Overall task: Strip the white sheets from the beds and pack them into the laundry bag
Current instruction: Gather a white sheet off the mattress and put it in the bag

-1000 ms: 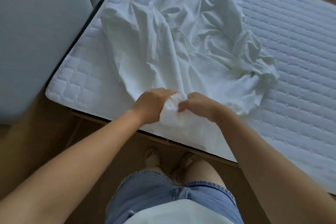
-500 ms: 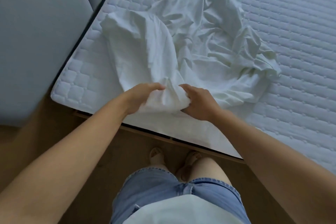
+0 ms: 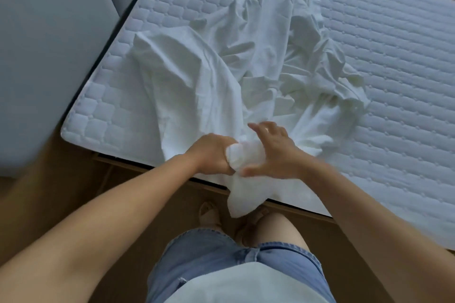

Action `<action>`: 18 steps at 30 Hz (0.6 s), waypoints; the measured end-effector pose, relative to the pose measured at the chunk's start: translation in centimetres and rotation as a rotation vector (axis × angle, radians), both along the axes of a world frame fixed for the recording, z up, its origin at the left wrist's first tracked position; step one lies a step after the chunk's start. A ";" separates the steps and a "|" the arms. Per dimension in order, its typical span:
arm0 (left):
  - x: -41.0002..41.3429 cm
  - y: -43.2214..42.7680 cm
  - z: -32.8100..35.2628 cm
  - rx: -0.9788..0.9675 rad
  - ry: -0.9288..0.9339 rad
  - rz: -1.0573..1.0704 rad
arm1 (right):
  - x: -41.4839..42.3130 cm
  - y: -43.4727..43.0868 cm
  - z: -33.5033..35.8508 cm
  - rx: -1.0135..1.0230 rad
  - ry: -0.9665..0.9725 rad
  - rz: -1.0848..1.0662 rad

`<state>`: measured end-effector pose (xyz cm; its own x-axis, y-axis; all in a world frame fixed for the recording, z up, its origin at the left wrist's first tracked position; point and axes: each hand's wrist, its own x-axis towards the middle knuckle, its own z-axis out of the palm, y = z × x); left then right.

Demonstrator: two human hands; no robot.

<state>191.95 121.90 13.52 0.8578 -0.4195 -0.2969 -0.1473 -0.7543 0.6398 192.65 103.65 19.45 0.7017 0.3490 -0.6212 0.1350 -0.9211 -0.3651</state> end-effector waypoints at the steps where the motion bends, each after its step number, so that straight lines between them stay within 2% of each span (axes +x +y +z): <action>1: 0.6 0.5 0.1 -0.112 0.173 0.129 | -0.9 0.0 0.2 -0.052 -0.110 0.151; 3: 1.8 1.5 0.9 -0.396 0.513 0.332 | -2.1 -0.4 -0.9 -0.109 -0.287 0.341; 4: 2.4 2.1 1.6 -0.472 0.660 0.354 | -2.2 -0.7 -1.9 -0.081 -0.446 0.374; 7: 3.2 3.3 3.2 -0.467 0.982 0.266 | -1.2 -0.2 -3.9 0.191 -0.868 0.283; 9: 3.3 4.1 3.8 -0.457 1.058 0.256 | 0.1 0.9 -4.0 0.237 -0.937 0.306; 11: 2.9 4.7 4.6 -0.455 1.059 0.289 | 1.1 1.9 -3.5 0.224 -0.843 0.301; 13: 2.2 5.0 5.2 -0.466 0.987 0.334 | 1.5 2.5 -2.8 0.234 -0.592 0.215; 14: 1.8 4.8 5.5 -0.431 0.888 0.326 | 1.7 2.6 -2.9 0.235 -0.454 0.164; 15: 1.2 4.6 5.4 -0.311 0.726 0.299 | 2.1 2.5 -3.1 0.223 -0.348 0.119; 16: 0.6 4.2 5.6 -0.083 0.511 0.263 | 2.5 2.5 -3.2 0.208 -0.258 0.081; 18: -1.6 2.7 5.4 0.417 0.044 0.030 | 3.1 2.5 -3.2 0.216 -0.099 0.017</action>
